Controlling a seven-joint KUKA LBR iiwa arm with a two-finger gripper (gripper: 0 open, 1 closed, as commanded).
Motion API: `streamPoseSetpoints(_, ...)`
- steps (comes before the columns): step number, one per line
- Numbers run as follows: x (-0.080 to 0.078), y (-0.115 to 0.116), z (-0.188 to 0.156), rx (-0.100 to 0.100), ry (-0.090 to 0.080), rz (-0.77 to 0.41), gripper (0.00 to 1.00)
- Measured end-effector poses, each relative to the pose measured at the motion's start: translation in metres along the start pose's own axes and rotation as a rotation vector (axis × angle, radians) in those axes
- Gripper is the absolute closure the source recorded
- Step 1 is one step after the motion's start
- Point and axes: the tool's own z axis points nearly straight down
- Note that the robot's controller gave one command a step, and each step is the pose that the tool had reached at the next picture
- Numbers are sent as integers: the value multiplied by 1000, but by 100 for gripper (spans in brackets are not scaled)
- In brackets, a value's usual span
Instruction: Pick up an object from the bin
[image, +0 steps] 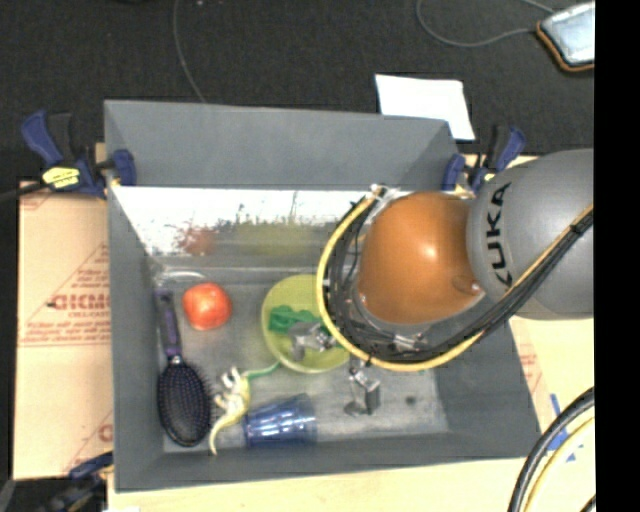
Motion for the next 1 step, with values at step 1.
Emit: streamPoseSetpoints(1,-8,-40,-12,11,-25,218,0)
